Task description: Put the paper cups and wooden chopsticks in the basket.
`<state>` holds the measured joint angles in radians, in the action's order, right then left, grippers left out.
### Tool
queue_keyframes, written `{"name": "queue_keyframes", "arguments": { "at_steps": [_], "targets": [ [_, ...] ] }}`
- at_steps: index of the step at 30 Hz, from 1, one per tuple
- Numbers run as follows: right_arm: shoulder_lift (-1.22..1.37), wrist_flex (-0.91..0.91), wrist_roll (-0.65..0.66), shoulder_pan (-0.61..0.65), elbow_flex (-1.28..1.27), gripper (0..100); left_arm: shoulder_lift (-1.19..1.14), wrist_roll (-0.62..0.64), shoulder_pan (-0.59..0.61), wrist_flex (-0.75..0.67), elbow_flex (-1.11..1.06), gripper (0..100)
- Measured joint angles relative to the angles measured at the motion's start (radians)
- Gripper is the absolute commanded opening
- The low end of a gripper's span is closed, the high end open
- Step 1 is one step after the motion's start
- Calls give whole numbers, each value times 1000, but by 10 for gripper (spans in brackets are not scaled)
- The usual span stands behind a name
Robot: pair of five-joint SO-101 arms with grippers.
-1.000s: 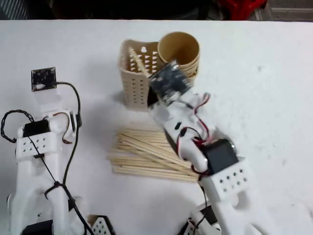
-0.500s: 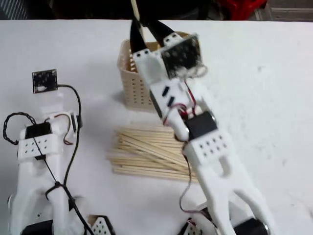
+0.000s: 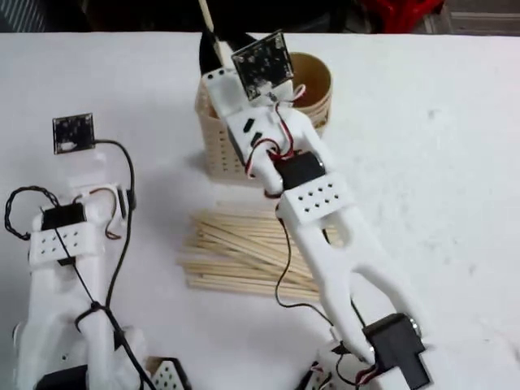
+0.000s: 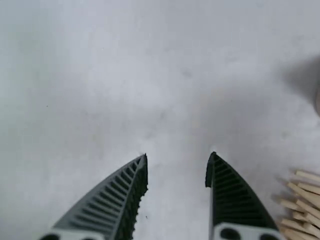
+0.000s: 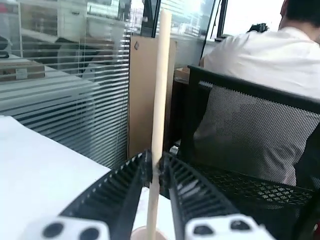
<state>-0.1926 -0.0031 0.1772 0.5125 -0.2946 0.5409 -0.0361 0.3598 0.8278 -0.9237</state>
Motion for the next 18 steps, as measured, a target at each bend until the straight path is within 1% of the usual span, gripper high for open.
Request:
{"name": "queue_keyframes", "arguments": {
  "at_steps": [4,13,15,18],
  "targets": [
    [0,5,0,0,0,22,0,0,0,0,0,203],
    [6,92,0,0,0,22,0,0,0,0,0,203],
    [6,92,0,0,0,46,0,0,0,0,0,203],
    [6,103,0,0,0,137,0,0,0,0,0,203]
  ]
}}
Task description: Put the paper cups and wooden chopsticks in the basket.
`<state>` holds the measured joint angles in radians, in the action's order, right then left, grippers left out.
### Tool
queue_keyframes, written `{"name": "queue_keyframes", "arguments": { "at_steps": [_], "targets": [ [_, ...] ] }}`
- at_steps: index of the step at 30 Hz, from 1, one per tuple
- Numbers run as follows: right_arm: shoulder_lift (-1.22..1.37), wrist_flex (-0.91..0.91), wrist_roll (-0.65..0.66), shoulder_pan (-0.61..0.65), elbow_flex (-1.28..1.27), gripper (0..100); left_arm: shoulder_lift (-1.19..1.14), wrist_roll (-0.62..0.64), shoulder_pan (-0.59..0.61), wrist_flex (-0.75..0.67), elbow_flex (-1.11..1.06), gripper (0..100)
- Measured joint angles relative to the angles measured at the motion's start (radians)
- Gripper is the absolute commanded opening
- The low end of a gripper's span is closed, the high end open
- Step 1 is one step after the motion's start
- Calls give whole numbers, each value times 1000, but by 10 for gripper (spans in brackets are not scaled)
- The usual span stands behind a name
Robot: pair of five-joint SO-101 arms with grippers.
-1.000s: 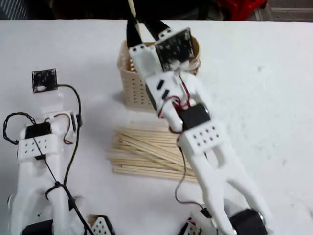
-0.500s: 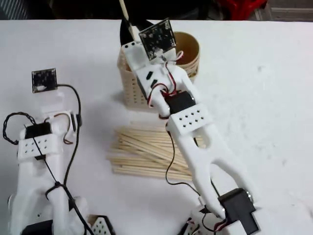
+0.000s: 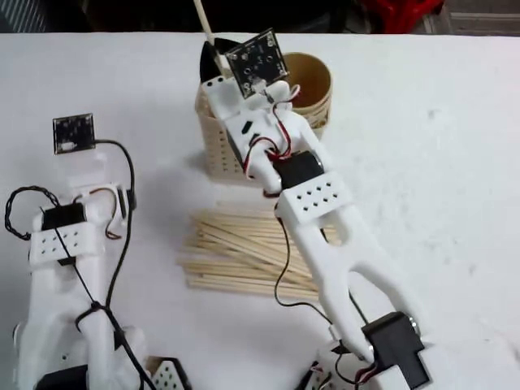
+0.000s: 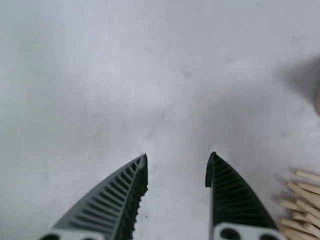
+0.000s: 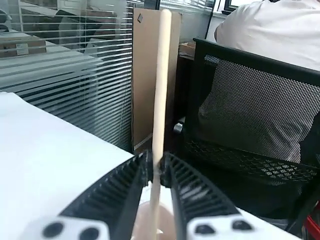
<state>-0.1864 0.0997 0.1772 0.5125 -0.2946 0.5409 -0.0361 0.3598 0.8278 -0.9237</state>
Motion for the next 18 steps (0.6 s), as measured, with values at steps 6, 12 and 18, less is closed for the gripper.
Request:
{"name": "queue_keyframes", "arguments": {
  "at_steps": [6,12,18],
  "targets": [
    [0,41,-3,2,0,183,0,0,0,0,0,203],
    [-25,158,-3,2,0,84,0,0,0,0,0,203],
    [-255,600,-3,-6,0,75,0,0,0,0,0,203]
  ]
}}
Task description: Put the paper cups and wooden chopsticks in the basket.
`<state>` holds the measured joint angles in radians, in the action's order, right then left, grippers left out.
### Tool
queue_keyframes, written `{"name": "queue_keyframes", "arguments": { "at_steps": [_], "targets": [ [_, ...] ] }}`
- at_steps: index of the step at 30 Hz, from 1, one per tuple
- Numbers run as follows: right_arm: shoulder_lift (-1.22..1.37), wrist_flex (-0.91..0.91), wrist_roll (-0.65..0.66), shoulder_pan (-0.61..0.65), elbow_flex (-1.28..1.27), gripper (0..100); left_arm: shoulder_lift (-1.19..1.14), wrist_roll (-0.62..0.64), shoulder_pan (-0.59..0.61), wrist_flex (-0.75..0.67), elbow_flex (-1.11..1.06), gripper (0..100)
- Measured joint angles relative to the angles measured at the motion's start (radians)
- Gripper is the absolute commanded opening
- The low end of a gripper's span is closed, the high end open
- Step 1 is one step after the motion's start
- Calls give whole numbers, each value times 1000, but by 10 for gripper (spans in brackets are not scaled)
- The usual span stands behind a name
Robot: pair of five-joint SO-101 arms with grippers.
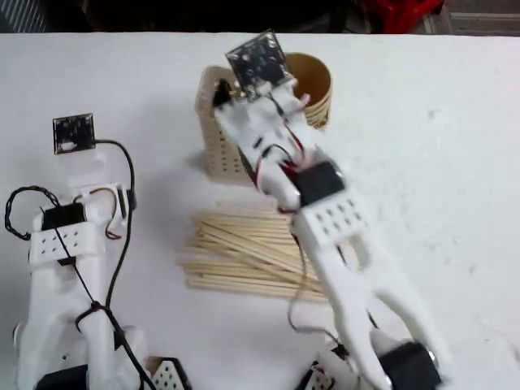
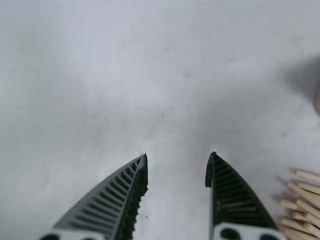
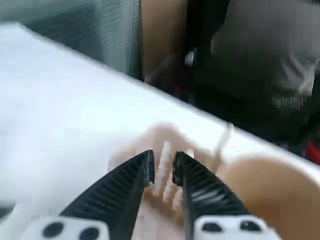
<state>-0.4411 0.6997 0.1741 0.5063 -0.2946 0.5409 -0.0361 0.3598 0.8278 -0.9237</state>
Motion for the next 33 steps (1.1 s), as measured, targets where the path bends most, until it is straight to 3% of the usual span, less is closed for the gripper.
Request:
{"name": "queue_keyframes", "arguments": {
  "at_steps": [5,11,14,19,25,33],
  "targets": [
    [-226,404,52,11,2,80,0,0,0,0,0,203],
    [-215,649,328,141,-107,81,0,0,0,0,0,203],
    [-129,609,422,178,-239,97,0,0,0,0,0,203],
    [41,393,500,184,-440,167,0,0,0,0,0,203],
    [229,196,505,187,-485,142,0,0,0,0,0,203],
    [321,103,505,175,-485,58,0,0,0,0,0,203]
  ]
}}
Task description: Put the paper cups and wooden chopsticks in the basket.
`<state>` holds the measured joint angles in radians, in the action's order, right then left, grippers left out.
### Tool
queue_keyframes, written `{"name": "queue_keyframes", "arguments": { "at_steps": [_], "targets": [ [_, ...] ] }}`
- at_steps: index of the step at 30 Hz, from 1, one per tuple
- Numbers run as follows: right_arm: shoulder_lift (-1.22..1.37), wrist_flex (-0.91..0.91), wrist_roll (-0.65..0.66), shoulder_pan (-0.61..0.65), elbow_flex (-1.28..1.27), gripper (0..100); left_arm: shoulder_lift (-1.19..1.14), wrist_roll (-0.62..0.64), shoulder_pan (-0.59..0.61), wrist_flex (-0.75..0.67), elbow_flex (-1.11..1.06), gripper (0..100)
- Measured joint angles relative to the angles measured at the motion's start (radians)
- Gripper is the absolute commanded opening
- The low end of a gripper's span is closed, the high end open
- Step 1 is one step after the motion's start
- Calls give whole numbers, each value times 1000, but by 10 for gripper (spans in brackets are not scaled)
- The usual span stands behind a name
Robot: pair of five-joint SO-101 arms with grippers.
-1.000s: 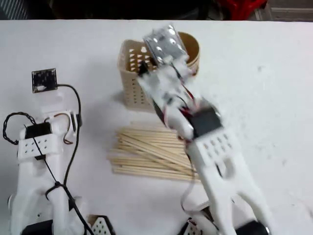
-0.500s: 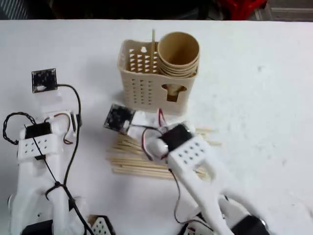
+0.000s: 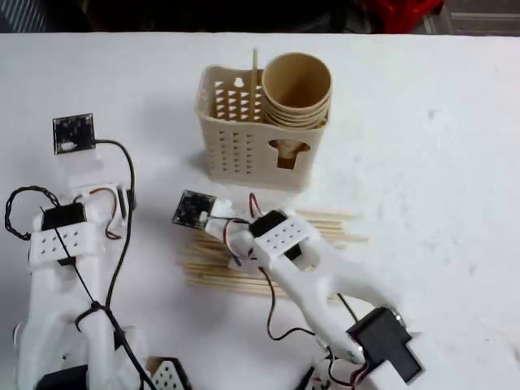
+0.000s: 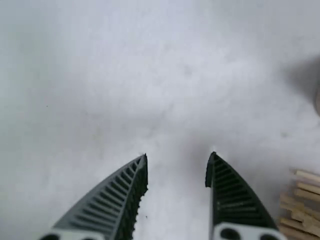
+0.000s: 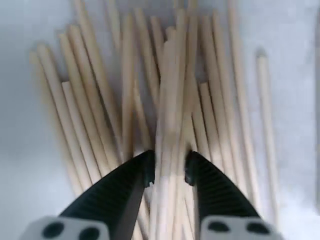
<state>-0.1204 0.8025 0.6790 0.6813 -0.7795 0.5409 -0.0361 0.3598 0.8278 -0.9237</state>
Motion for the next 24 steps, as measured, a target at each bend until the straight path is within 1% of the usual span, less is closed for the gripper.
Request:
{"name": "queue_keyframes", "arguments": {
  "at_steps": [8,11,17,21,24],
  "targets": [
    [-6,-6,0,-18,0,22,0,0,0,0,0,203],
    [-52,-2,0,-17,0,17,0,0,0,0,0,203],
    [-206,64,-3,-21,-2,17,0,0,0,0,0,203],
    [-316,72,-54,-61,-3,17,0,0,0,0,0,203],
    [-417,72,-123,-91,-3,17,0,0,0,0,0,203]
  ]
}}
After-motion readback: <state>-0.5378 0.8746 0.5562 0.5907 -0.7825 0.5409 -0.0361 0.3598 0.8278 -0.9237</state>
